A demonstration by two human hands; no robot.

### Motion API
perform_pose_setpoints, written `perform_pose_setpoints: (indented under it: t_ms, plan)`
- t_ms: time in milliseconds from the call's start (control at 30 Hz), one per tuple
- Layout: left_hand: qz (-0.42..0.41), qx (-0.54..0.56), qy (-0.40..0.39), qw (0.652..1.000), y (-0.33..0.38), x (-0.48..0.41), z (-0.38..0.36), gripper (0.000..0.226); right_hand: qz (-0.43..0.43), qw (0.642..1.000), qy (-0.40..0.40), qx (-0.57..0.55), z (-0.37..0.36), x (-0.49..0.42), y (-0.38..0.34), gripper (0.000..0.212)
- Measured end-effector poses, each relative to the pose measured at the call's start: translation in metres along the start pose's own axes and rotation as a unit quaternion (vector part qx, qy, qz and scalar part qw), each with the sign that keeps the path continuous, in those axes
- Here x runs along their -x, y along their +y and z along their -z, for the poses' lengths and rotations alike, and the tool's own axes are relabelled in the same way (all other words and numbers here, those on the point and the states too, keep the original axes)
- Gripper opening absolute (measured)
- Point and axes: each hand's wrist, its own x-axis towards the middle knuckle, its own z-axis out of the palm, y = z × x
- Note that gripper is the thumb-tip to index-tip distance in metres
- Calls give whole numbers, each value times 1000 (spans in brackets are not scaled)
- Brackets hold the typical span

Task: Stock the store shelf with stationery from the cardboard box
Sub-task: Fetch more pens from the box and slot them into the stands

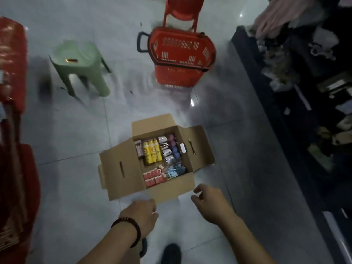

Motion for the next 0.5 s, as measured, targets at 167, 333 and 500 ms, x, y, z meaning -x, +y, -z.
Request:
perform_pose_setpoints:
  t_ms: [167,333,500]
  plan:
    - [14,78,3,997,2,-157,-33,10,-4,1000,-27,6,-20,-169,43,36]
    - [0,78,92,993,31,-314,-68,20,11,999,-24,17,-56,-322,89,22]
    - [10,3,120,993,28,-469,-93,29,4,1000,5,-28,-103,-434,131,20]
